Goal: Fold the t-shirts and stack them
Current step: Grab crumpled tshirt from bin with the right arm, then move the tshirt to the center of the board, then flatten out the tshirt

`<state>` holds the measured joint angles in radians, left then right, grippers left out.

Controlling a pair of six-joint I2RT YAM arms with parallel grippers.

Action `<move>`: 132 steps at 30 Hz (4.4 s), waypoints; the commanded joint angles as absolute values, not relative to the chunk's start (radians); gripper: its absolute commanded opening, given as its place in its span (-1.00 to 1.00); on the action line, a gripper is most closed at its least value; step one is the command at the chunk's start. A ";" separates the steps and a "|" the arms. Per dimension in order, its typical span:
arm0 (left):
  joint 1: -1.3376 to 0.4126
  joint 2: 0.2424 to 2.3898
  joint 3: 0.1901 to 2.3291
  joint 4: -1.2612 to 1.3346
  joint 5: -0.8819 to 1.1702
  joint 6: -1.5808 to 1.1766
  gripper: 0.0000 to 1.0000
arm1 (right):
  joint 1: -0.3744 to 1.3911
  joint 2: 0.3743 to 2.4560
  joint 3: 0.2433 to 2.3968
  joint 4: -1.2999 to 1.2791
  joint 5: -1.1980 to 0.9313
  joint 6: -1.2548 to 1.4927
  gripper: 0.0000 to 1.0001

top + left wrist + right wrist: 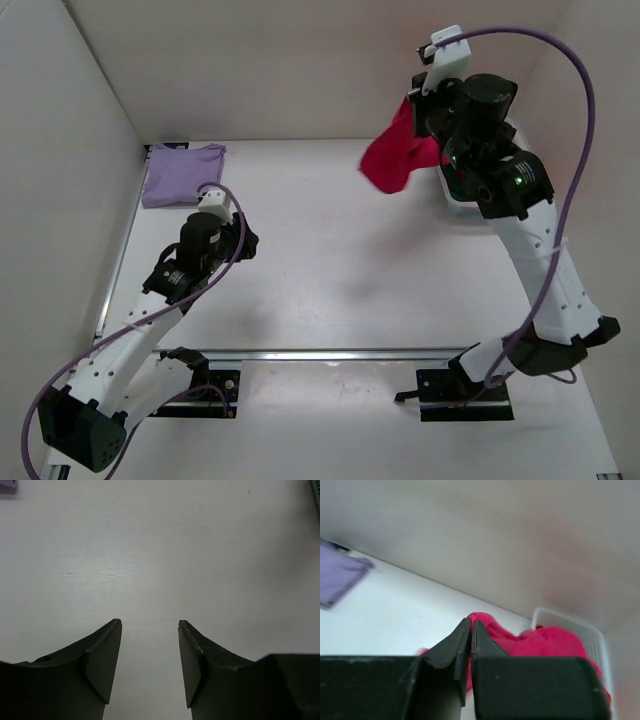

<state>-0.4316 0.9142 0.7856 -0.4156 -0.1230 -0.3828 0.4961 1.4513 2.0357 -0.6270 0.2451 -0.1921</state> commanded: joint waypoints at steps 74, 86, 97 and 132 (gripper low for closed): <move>-1.201 1.712 0.977 -0.161 -0.305 -0.850 0.49 | 0.241 1.499 1.606 -0.509 0.087 0.020 -1.00; -1.192 1.816 1.026 -0.198 -0.264 -0.827 -1.00 | 0.235 1.476 1.588 -0.518 0.089 0.028 -1.00; -0.976 1.418 1.476 -0.721 -0.693 -0.427 -1.00 | 0.203 1.326 1.712 -0.520 0.106 0.011 -1.00; -0.868 1.347 1.865 0.240 -1.326 0.898 -1.00 | 1.139 0.911 1.496 -0.320 1.068 -0.217 -1.00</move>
